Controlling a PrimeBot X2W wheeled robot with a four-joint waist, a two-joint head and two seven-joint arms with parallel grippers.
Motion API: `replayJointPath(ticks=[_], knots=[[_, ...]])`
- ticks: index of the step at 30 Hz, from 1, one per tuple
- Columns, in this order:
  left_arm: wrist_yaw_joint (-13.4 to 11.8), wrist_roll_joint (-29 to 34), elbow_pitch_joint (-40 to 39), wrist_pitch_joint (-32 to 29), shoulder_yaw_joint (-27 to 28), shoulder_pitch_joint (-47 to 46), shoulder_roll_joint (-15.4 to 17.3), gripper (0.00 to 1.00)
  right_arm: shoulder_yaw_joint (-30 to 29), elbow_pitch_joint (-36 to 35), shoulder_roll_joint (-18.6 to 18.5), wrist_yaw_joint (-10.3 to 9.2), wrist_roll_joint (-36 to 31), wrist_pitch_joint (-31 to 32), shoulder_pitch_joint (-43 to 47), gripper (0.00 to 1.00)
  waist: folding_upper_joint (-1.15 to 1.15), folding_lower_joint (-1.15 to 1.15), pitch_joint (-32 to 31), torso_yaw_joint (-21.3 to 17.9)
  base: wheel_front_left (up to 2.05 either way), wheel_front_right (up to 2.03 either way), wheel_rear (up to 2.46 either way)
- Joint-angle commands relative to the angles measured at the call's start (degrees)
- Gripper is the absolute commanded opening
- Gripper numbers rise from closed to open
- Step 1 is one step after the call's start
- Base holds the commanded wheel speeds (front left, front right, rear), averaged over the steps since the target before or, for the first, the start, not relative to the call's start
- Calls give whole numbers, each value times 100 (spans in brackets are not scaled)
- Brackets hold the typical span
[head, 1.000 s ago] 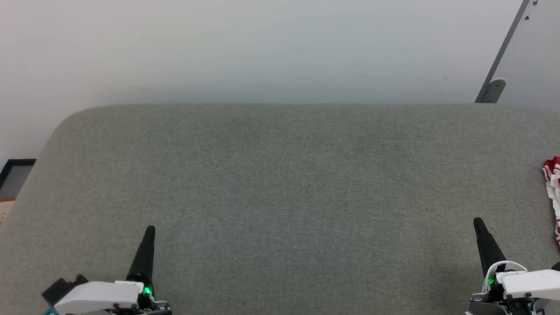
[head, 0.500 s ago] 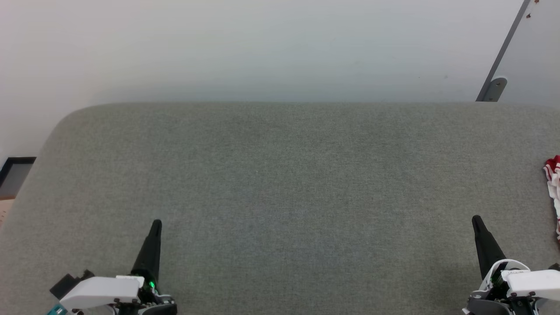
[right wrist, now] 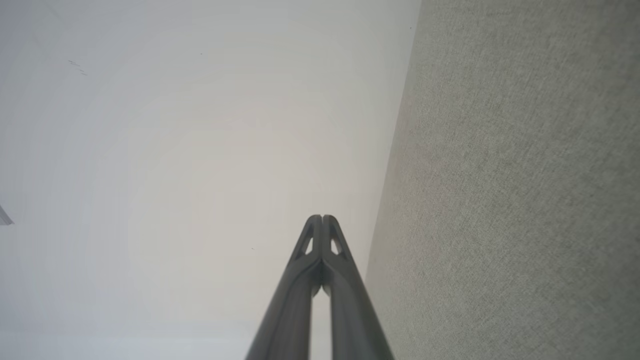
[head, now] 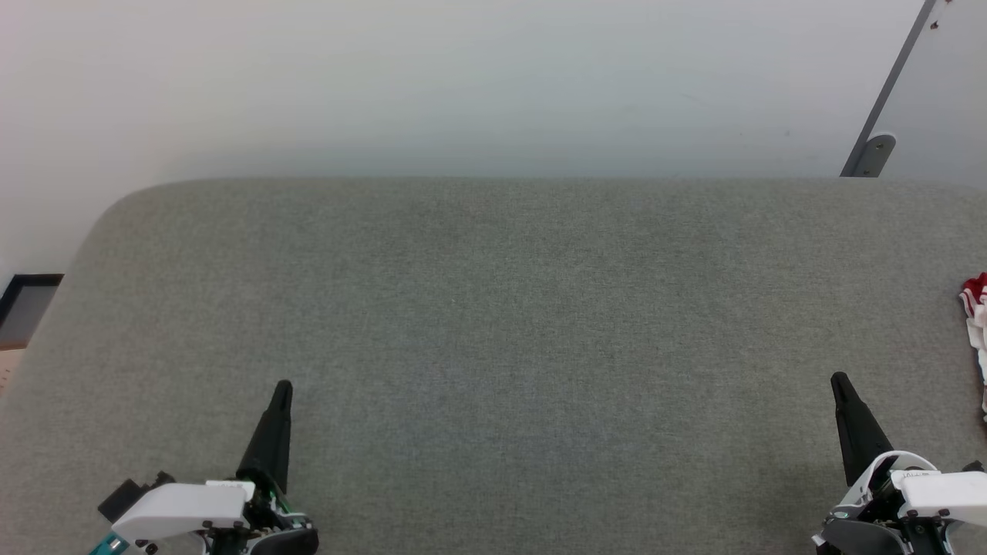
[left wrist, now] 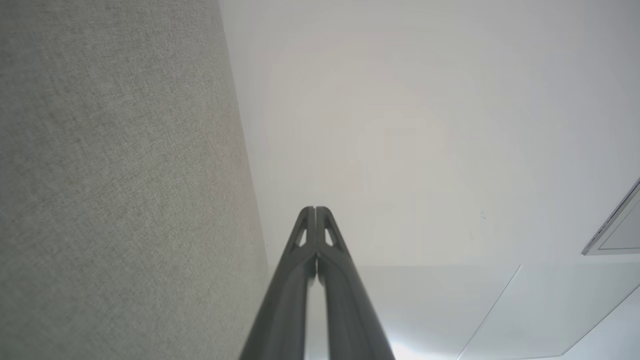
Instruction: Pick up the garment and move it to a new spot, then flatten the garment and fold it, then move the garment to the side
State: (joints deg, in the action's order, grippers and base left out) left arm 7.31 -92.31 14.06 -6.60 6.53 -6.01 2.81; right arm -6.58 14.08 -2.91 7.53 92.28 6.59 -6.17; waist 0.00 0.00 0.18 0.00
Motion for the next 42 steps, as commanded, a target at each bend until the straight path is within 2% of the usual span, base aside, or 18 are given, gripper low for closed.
replayJointPath(ticks=[1,42], knots=[[32,-16,7,-12,1,-54,-4,0,-6,-10,19,-8,23,14,-14,0,0,0,0,0,0,0,0],[32,-18,5,-10,-1,-53,-4,0,-3,-10,17,-8,24,12,-14,0,0,0,0,0,0,0,0]])
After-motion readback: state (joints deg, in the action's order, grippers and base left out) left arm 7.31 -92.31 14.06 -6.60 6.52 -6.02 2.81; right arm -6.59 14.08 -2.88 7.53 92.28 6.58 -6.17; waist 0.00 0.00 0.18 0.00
